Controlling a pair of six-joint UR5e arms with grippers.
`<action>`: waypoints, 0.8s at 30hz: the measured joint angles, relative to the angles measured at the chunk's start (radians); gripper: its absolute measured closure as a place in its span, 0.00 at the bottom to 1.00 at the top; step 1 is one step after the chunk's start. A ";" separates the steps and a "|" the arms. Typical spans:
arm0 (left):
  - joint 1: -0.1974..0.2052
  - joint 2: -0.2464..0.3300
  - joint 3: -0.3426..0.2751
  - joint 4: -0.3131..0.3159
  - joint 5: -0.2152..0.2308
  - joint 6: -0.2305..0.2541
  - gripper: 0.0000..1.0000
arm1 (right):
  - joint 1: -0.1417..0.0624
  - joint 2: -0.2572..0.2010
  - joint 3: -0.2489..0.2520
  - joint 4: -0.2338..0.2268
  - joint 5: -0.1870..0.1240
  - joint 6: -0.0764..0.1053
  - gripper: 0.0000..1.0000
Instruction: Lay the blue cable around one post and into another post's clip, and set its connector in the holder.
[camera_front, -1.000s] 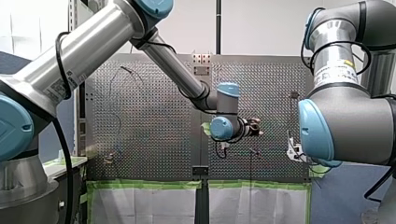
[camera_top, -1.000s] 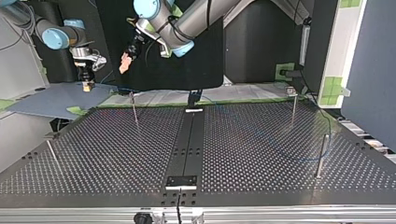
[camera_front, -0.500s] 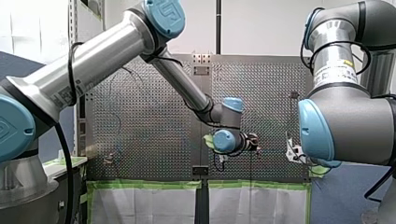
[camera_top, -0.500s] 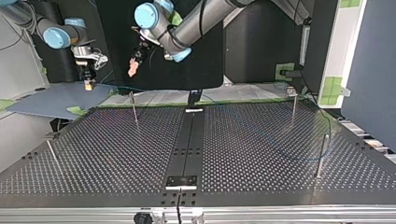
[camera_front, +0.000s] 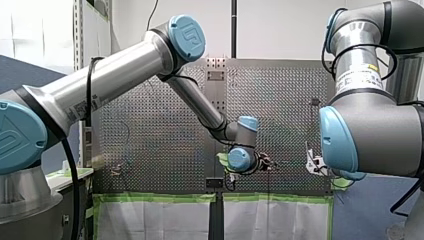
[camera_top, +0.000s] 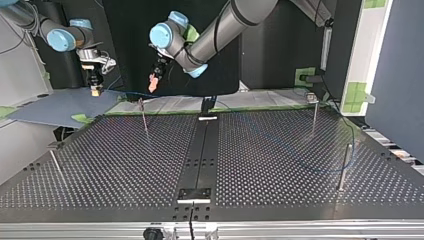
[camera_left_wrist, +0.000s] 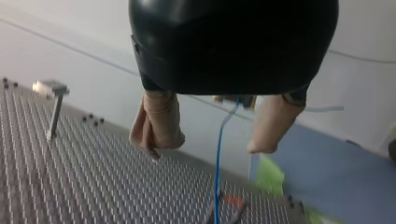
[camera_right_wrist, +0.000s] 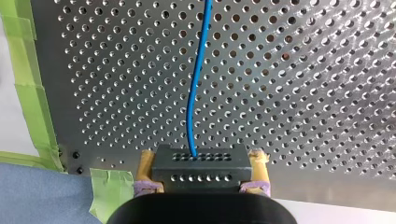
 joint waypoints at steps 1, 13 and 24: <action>0.009 -0.010 0.008 -0.004 0.001 -0.001 0.00 | 0.001 0.000 0.000 0.000 0.000 0.000 1.00; 0.052 -0.113 0.060 -0.049 0.001 -0.007 0.00 | 0.003 0.000 0.000 0.000 -0.001 0.001 1.00; 0.050 -0.209 0.062 -0.061 0.000 0.017 0.00 | 0.004 0.000 0.000 -0.002 -0.003 0.004 1.00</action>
